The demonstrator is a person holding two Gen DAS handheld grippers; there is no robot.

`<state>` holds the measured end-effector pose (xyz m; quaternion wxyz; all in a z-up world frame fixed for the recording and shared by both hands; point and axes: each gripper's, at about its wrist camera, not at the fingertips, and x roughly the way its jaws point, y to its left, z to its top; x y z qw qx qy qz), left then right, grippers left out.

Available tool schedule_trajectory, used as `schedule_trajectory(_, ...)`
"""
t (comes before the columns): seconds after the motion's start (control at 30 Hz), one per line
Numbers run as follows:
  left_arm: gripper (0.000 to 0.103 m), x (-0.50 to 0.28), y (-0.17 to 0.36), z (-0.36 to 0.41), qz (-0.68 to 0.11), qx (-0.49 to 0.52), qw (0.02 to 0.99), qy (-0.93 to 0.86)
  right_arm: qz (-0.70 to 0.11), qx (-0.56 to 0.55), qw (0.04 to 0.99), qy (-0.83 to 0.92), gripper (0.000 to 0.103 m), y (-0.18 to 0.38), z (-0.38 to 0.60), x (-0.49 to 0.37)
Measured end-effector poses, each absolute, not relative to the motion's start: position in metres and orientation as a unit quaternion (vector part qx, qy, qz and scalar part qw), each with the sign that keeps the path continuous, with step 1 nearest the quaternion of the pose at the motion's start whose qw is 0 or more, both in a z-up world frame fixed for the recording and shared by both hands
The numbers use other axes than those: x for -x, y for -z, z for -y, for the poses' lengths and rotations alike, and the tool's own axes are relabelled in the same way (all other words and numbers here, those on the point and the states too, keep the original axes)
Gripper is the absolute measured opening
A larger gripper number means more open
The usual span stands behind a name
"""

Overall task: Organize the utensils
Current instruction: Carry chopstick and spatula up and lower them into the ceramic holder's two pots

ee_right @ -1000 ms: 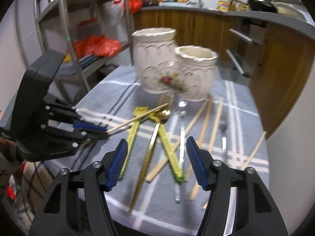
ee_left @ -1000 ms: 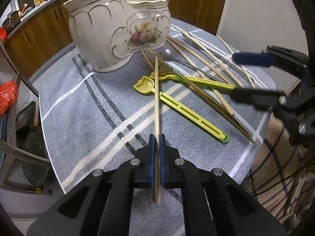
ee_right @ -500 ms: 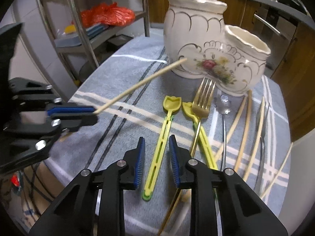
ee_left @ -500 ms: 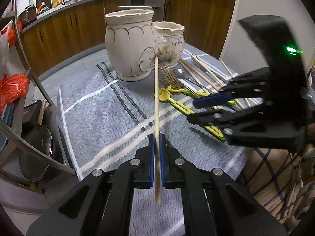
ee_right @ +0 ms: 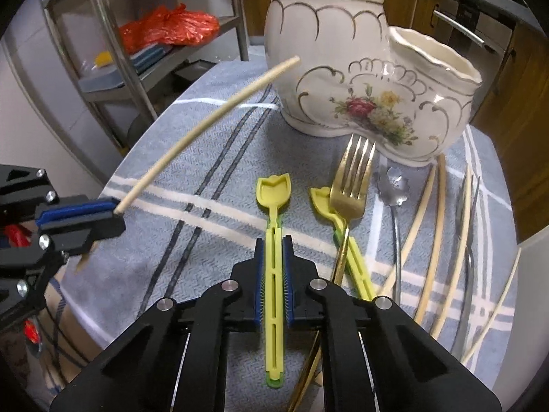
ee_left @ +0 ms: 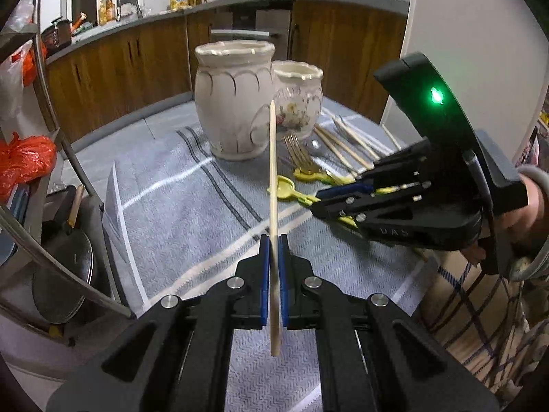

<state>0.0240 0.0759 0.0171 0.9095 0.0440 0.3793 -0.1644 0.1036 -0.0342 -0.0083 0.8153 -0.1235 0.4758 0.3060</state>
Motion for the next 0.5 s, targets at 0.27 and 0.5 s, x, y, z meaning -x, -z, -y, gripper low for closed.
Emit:
schedule_trajectory(0.27, 0.005, -0.019, -0.039, -0.083, -0.289, -0.017, 0.943, 0.166, -0.360, 0.059, 0.869, -0.333, 0.011, -0.038, 0.081, -0.087)
schedule_trajectory(0.5, 0.005, -0.034, -0.068, -0.075, -0.206, -0.009, 0.966, 0.157, -0.250, 0.009, 0.916, -0.315, 0.011, -0.078, 0.117, -0.096)
